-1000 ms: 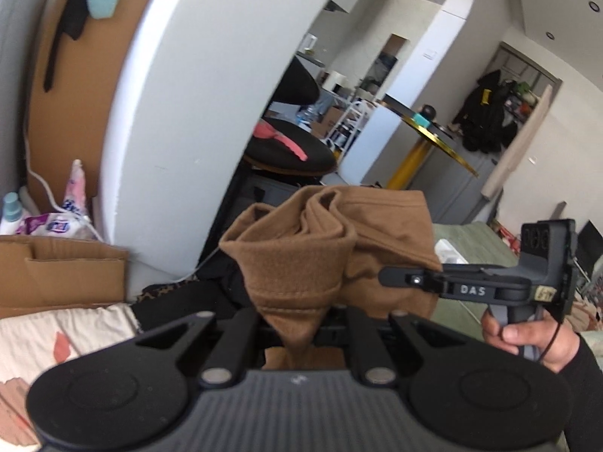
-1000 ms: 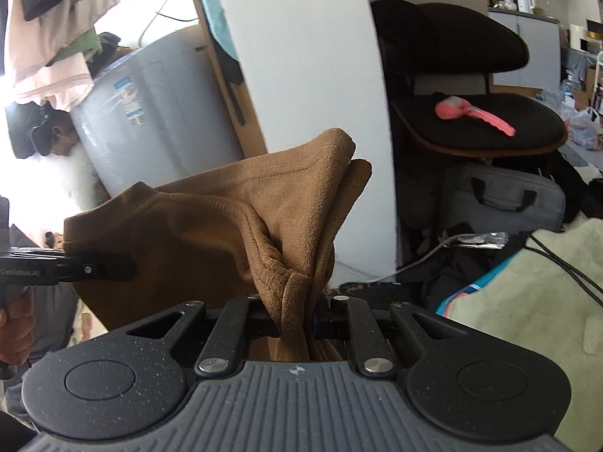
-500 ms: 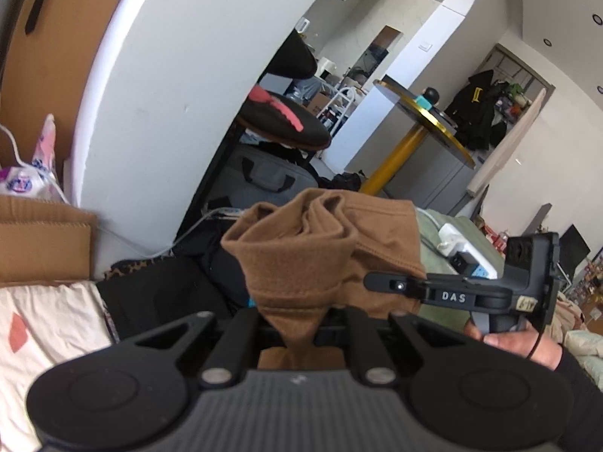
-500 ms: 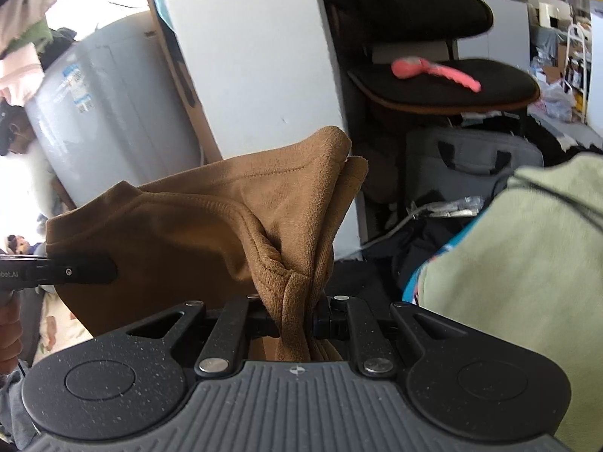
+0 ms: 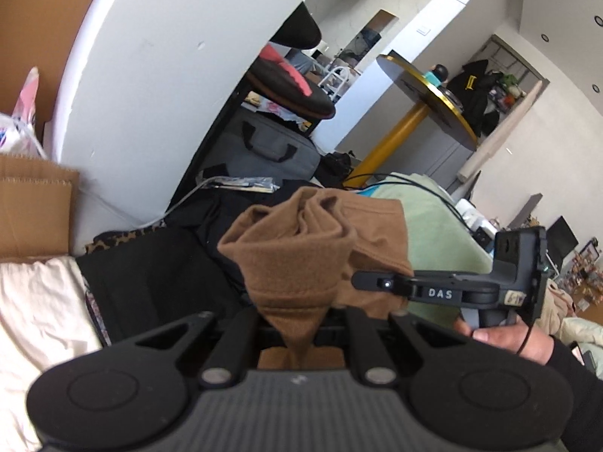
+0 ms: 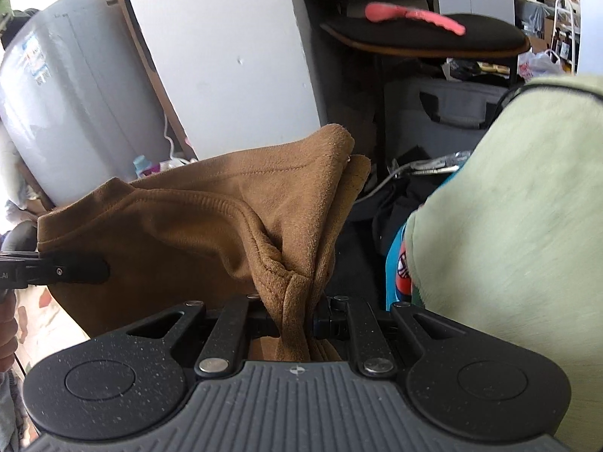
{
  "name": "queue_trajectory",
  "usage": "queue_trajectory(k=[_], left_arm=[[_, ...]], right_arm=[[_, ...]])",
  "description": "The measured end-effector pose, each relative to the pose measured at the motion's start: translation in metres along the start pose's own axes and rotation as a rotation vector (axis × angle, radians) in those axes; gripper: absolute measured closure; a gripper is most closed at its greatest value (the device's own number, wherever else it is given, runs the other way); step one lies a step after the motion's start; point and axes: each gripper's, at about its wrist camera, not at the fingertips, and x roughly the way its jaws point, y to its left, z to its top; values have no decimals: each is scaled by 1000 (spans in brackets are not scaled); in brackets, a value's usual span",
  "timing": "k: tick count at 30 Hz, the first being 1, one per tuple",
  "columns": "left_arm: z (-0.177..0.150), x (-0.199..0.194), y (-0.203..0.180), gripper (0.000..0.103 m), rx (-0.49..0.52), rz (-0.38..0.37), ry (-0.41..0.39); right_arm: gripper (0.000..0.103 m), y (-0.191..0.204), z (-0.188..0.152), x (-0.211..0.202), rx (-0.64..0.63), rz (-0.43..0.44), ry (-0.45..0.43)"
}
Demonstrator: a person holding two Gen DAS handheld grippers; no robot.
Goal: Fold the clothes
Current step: 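Carry the folded brown shirt with both tools toward the clothes pile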
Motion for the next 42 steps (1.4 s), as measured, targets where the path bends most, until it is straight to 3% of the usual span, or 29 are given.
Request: queue_trajectory(k=[16,23,33,42], left_arm=[[-6,35,47,96,-27,6,-16],[7,52,74,97,-26,49,-27],[28,79,106,97,67,131,-17],[30,106,151,97,41,208,-24]], right_arm=[[91,-18,-10,63,-7,-23,38],[90,-23,-5,87,-18,-41,29],[89,-33,5,133,-21,-93,35],[88,-29,16,175,-109,-103,66]])
